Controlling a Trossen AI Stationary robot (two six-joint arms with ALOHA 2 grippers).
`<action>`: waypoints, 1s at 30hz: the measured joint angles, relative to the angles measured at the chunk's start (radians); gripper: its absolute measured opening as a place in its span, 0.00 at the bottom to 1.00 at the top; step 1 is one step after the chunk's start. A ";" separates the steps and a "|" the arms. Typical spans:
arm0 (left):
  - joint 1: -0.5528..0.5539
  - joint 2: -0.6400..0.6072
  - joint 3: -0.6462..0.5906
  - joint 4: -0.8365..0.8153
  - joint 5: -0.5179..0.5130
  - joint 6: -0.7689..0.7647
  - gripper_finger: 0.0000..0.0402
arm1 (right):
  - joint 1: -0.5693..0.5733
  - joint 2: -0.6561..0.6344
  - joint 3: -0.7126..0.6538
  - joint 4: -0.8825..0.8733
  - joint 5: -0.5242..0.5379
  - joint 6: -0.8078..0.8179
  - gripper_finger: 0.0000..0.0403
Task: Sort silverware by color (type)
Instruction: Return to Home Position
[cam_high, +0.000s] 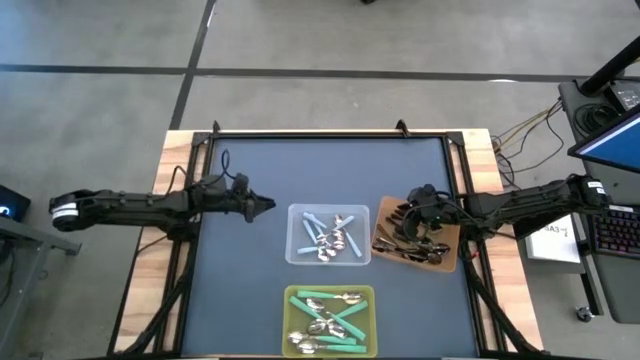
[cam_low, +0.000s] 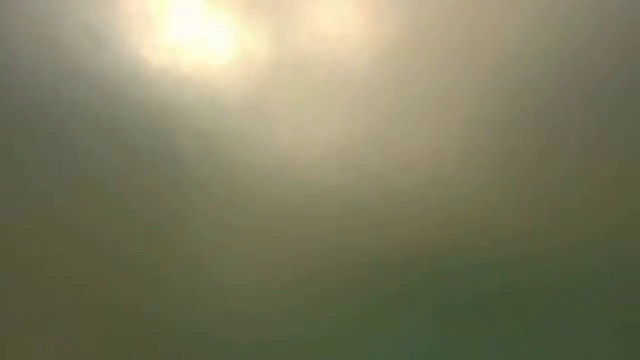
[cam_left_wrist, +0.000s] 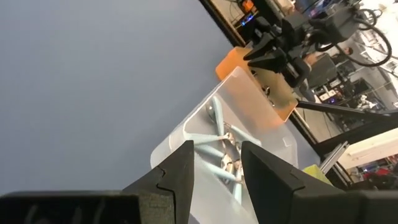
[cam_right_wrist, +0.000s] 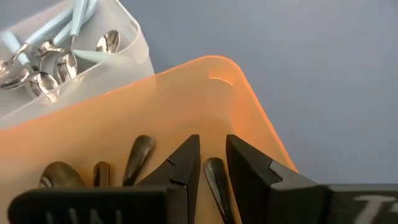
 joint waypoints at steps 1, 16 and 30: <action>0.000 0.003 0.000 -0.005 0.001 0.000 0.29 | 0.000 0.001 0.000 -0.001 0.000 0.000 0.17; 0.000 0.007 0.000 -0.005 0.051 0.030 0.29 | 0.000 0.001 0.000 -0.001 0.000 0.000 0.17; 0.026 -0.108 0.000 -0.279 0.140 0.054 0.29 | 0.000 0.001 0.000 0.000 0.001 0.000 0.17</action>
